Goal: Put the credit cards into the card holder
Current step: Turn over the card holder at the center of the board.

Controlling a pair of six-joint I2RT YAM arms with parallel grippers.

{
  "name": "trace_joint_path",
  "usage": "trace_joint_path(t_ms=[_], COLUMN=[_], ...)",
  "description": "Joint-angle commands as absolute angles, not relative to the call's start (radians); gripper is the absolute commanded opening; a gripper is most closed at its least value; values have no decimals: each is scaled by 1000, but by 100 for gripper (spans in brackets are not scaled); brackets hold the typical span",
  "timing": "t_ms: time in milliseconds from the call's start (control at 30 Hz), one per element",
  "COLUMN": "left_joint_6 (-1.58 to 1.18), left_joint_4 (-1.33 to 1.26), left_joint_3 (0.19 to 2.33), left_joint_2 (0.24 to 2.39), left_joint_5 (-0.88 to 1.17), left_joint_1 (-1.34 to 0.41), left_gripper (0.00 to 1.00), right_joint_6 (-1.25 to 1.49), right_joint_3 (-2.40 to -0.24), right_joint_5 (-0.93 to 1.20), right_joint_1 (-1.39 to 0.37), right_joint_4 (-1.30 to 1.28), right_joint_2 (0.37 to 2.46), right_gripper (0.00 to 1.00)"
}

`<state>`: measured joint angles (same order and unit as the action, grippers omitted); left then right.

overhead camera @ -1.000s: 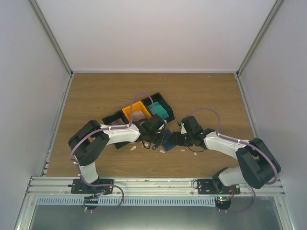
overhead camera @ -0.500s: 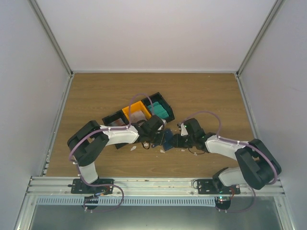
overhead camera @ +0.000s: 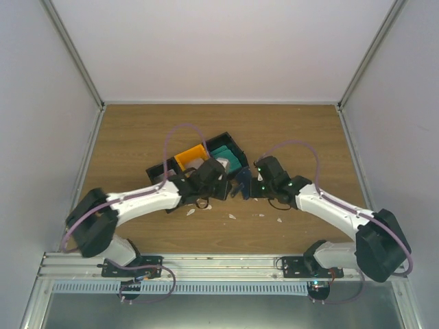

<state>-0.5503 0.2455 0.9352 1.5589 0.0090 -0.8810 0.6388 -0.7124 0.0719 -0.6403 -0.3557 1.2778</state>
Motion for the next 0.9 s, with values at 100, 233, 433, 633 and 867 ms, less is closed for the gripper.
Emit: trace_joint_path(t_ms=[100,233,433,633,867], left_joint_6=[-592,-591,-591,-598,-580], left_joint_4=[307,327,361,389,460], left_joint_3=[983,986,1002,1004,1048], left_joint_2=[1302,1228,1177,1142,1076], left_joint_5=[-218,-205,-176,-175,-264], left_joint_1=[-868,-844,-807,-778,-741], left_gripper=[38,42,43,44,48], right_joint_6=[771,884,977,974,884], right_joint_3=[-913,-1002,-1059,-1158,-1236], right_joint_5=[-327,-470,-617,-572,-388], right_joint_1=[-708,-753,-845,-998,-1093], right_joint_4=[-839,-1059,-1231,-1204,-992], right_joint_2=[1286,1347,1539,1776,1892], right_gripper=[1,0,0,1,36])
